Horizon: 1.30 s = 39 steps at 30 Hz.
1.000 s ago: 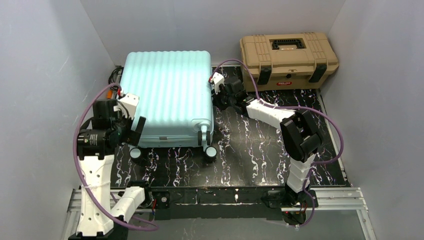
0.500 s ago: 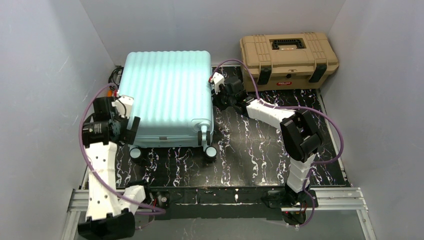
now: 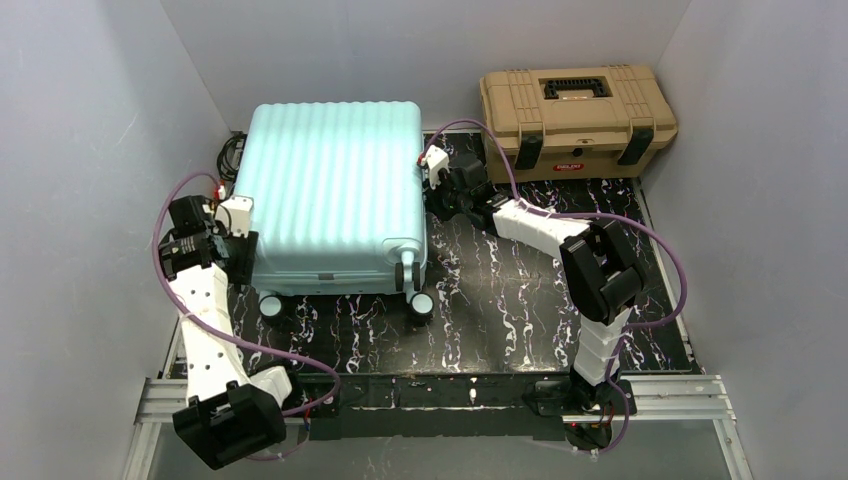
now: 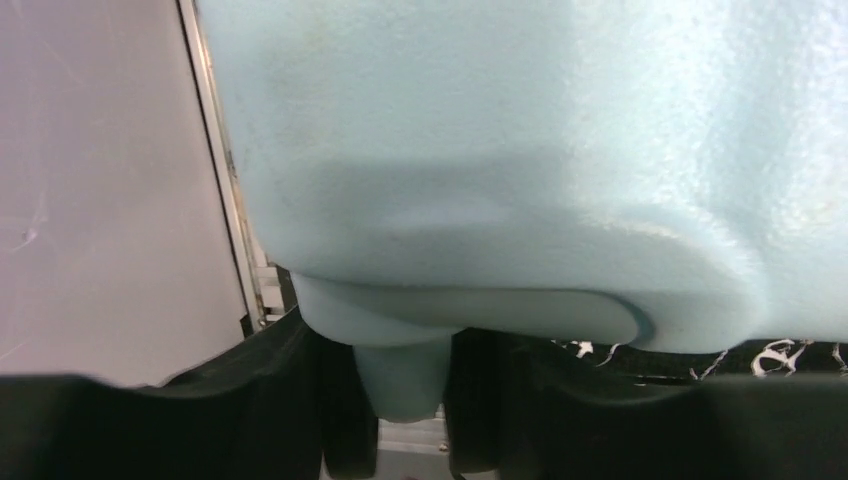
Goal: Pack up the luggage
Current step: Zip the luggage at the center of the board.
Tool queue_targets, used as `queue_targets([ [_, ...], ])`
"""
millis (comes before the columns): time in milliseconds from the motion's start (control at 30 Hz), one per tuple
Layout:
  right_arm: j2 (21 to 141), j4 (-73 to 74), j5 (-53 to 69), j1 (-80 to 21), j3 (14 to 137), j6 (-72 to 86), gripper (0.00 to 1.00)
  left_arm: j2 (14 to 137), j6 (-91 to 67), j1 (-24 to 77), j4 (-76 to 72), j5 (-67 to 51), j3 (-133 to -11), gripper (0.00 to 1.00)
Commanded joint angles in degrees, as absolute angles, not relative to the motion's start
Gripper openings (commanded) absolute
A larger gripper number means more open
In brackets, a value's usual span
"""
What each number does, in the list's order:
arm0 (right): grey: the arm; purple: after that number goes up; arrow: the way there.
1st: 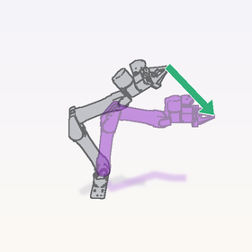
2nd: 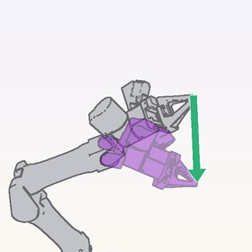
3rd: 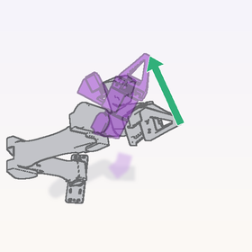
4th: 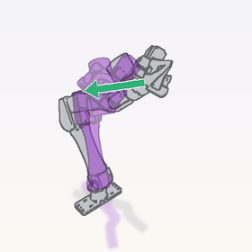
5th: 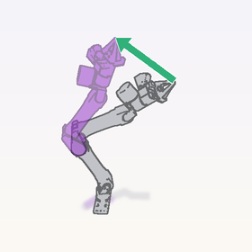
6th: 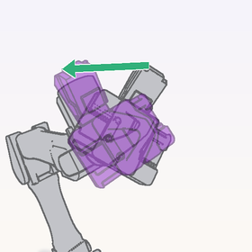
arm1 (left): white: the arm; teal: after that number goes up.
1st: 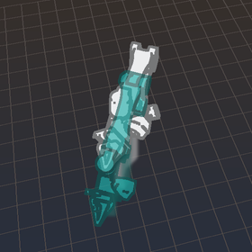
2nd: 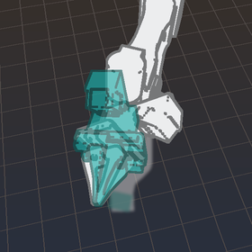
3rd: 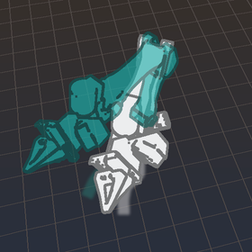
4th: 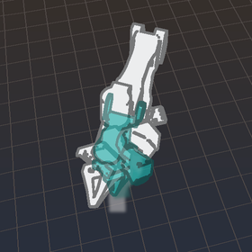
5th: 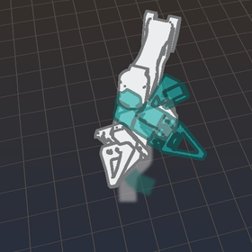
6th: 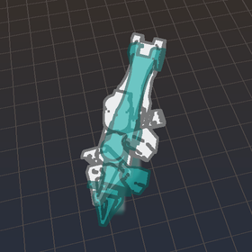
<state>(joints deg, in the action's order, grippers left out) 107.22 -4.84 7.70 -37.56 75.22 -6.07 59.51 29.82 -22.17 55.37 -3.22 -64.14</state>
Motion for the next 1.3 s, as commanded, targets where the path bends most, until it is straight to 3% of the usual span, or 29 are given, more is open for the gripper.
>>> queue_targets([
  [0, 104.3, -17.9, 12.7, -38.2, 77.2, -5.9, 0.01, 60.7, 31.2, -24.5, 53.1, -5.8, -61.8, 0.19],
  [33, 104.6, -17.9, 12.7, -37.6, 77.3, -5.4, 0.01, 61.2, 31.3, -25.4, 52.3, -5.8, -61.5, 0.04],
  [67, 105.1, -17.8, 12.8, -36.9, 77.6, -5.0, 0.01, 61.9, 31.3, -26.3, 51.6, -5.9, -61.3, 0.00],
  [367, 110.2, -15.9, 14.3, -30.1, 83.8, -2.4, 0.01, 66.3, 34.0, -35.8, 47.9, -9.1, -62.2, 0.00],
  [1267, 133.7, -8.0, -0.9, -28.0, 114.8, -12.1, 0.01, 63.4, 40.1, -40.6, 45.9, -16.3, -60.7, 0.00],
])
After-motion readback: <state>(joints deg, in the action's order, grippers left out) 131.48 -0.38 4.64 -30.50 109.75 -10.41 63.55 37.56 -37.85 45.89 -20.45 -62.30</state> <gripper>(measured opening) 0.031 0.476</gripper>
